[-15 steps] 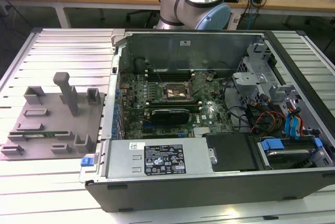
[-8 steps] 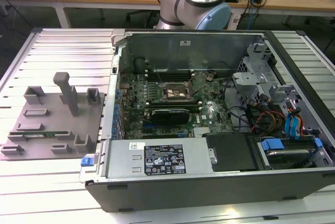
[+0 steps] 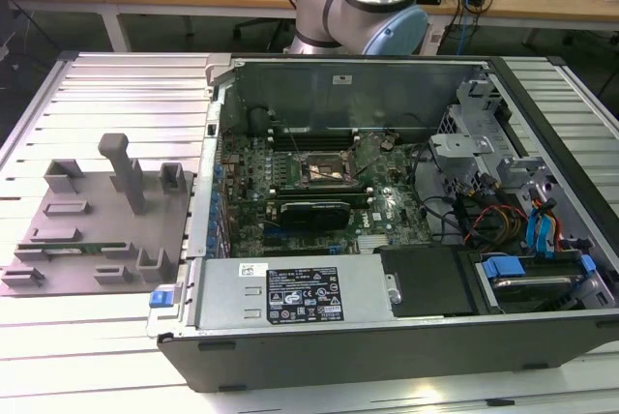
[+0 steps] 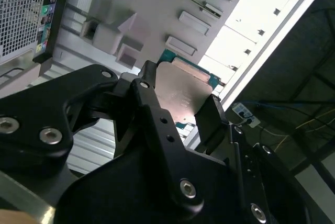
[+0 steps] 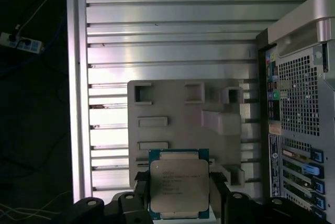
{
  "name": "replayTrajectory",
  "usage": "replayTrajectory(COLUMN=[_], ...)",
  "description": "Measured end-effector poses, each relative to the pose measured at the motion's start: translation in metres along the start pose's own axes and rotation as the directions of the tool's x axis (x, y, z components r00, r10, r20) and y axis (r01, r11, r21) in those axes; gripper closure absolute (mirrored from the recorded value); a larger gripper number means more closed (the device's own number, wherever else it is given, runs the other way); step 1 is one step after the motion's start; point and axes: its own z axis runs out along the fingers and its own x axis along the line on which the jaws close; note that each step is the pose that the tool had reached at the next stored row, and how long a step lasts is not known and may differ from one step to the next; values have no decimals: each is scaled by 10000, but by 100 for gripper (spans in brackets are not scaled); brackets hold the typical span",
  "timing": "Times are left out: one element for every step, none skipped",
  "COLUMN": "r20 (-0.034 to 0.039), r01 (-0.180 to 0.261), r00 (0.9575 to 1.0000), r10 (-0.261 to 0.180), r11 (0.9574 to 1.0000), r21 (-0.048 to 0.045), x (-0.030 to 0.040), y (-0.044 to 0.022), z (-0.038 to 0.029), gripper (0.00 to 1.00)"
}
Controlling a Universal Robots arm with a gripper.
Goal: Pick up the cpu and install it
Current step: 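Pick up the cpu and move it towards the insertion slot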
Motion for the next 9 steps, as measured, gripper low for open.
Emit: replayTrajectory(r20=[0, 0, 0, 0, 0, 1, 0, 1, -1], r01=[0, 0, 0, -1, -1, -1, -1, -2, -2], r00=[10000, 10000, 10000, 10000, 10000, 10000, 10000, 10000, 10000], r10=[0, 0, 0, 1, 1, 1, 1, 2, 2], r11=[10000, 10000, 10000, 10000, 10000, 10000, 10000, 10000, 10000], r21=[0, 0, 0, 0, 0, 0, -1, -1, 1], x=[-18, -36, -71, -95, -112, -131, -167, -199, -221], y=[1, 1, 2, 3, 4, 5, 6, 7, 8], z=[1, 1, 3, 4, 5, 6, 7, 9, 8], gripper=[45, 45, 45, 45, 45, 45, 45, 45, 45])
